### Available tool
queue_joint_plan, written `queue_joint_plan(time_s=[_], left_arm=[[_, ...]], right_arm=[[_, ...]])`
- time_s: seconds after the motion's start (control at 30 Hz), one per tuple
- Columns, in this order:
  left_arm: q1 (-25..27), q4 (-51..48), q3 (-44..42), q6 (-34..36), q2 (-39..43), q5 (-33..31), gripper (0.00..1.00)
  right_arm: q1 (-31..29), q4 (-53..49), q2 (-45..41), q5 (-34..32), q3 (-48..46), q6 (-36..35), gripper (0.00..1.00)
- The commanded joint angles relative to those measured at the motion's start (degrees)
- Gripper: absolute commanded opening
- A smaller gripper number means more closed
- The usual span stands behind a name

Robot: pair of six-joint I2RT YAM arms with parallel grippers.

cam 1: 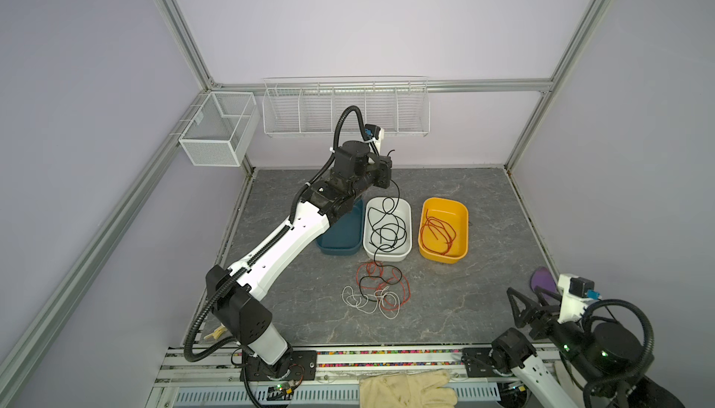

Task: Untangle the cables
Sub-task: 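Carry the black cable with the left gripper over the white tub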

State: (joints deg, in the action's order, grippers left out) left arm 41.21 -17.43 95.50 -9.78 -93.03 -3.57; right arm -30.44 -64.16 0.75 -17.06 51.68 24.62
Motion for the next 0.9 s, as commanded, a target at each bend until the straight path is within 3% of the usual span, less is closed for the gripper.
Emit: queue_joint_plan(time_s=[0.0,0.53,0.87], left_arm=[[-0.41,4.11,-2.8,0.63,-1.27,0.06,0.0],[-0.52,13.0,-19.08,-3.71,-1.53,0.39,0.0],[-0.52,13.14,-22.55,-5.48,-5.16,2.01,0.0]], right_arm=[[0.91,2.0,-0.53,0.26,-0.62,0.3,0.88],[5.21,2.55,-0.49,3.17,-0.79,-1.15,0.88],[6.23,2.65,-0.51,3.32,-0.79,-1.32,0.88]])
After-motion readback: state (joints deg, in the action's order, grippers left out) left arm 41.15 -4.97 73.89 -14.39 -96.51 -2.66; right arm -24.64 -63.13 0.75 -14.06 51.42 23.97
